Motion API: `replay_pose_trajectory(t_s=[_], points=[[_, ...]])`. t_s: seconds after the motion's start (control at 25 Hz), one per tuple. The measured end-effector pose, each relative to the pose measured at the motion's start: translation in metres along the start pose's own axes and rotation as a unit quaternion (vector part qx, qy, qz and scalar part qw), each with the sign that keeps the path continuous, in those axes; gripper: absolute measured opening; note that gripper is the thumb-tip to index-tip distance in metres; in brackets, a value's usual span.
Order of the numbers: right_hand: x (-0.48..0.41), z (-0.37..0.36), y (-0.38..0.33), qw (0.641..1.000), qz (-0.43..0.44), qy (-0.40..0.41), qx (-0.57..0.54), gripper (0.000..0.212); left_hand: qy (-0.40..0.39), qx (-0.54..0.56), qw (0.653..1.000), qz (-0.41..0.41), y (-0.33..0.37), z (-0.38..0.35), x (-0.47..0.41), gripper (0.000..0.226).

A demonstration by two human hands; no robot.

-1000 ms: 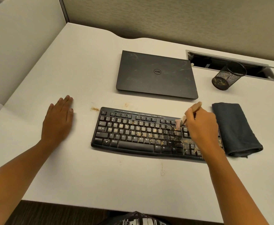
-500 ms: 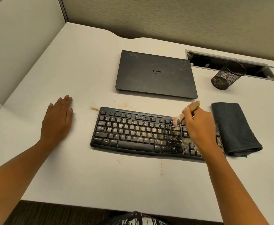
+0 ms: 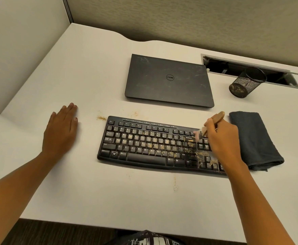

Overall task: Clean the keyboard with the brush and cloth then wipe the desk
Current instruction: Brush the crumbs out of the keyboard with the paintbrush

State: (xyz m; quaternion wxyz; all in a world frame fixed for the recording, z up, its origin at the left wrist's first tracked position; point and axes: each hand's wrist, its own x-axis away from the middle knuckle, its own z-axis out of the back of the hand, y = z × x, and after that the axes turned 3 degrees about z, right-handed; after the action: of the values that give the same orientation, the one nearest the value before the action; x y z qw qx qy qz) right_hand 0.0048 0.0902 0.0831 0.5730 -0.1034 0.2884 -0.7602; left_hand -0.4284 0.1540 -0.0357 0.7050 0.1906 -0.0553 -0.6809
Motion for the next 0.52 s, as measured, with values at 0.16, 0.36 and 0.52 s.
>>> replay_pose_trajectory(t_s=[0.16, 0.36, 0.52], points=[[0.005, 0.001, 0.002, 0.999, -0.002, 0.017, -0.051, 0.04, 0.003, 0.003, 1.0, 0.003, 0.002, 0.001, 0.0, 0.057], [0.008, -0.002, -0.002, 0.997, -0.003, 0.019, -0.069, 0.042, 0.004, 0.0, 1.0, -0.002, 0.001, 0.001, 0.0, 0.058], [0.015, -0.005, -0.002, 0.995, 0.019, -0.014, -0.093, 0.04, 0.005, 0.002, 1.0, -0.003, 0.0, 0.0, 0.0, 0.058]])
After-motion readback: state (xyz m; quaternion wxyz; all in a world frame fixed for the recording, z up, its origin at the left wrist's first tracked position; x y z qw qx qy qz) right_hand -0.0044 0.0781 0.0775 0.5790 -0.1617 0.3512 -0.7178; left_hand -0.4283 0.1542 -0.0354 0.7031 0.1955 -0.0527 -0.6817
